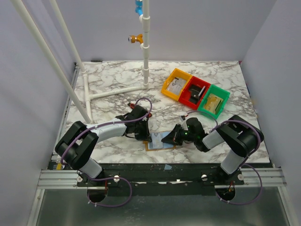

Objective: Take the credit cards out of the card holder
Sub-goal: Remove the credit card from the card holder.

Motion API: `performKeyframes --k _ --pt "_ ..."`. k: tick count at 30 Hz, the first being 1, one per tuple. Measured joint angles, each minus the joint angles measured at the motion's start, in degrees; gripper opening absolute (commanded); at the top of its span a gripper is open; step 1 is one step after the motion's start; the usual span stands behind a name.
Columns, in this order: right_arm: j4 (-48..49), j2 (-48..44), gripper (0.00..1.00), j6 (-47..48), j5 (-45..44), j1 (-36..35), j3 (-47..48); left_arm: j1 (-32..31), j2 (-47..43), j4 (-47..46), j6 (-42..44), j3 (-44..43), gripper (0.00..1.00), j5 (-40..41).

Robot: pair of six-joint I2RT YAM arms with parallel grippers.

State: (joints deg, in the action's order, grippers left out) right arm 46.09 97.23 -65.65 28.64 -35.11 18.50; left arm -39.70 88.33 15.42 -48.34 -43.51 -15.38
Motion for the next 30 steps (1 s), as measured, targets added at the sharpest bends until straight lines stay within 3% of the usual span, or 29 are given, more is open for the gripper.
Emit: performKeyframes --k 8,12,18,30 --pt "5.4 2.8 0.11 -1.5 1.8 0.3 -1.0 0.0 0.0 0.0 0.0 0.0 0.00 -0.1" --pt "6.1 3.1 0.01 -1.8 1.9 0.3 -1.0 0.0 0.0 0.0 0.0 0.0 0.00 -0.1" --pt "6.2 3.2 0.01 -1.8 1.9 0.3 -1.1 0.0 0.0 0.0 0.0 0.0 0.00 -0.1" --pt "-1.3 -2.3 0.01 1.4 -0.9 0.7 -1.2 0.3 0.0 0.0 0.0 0.0 0.00 -0.1"
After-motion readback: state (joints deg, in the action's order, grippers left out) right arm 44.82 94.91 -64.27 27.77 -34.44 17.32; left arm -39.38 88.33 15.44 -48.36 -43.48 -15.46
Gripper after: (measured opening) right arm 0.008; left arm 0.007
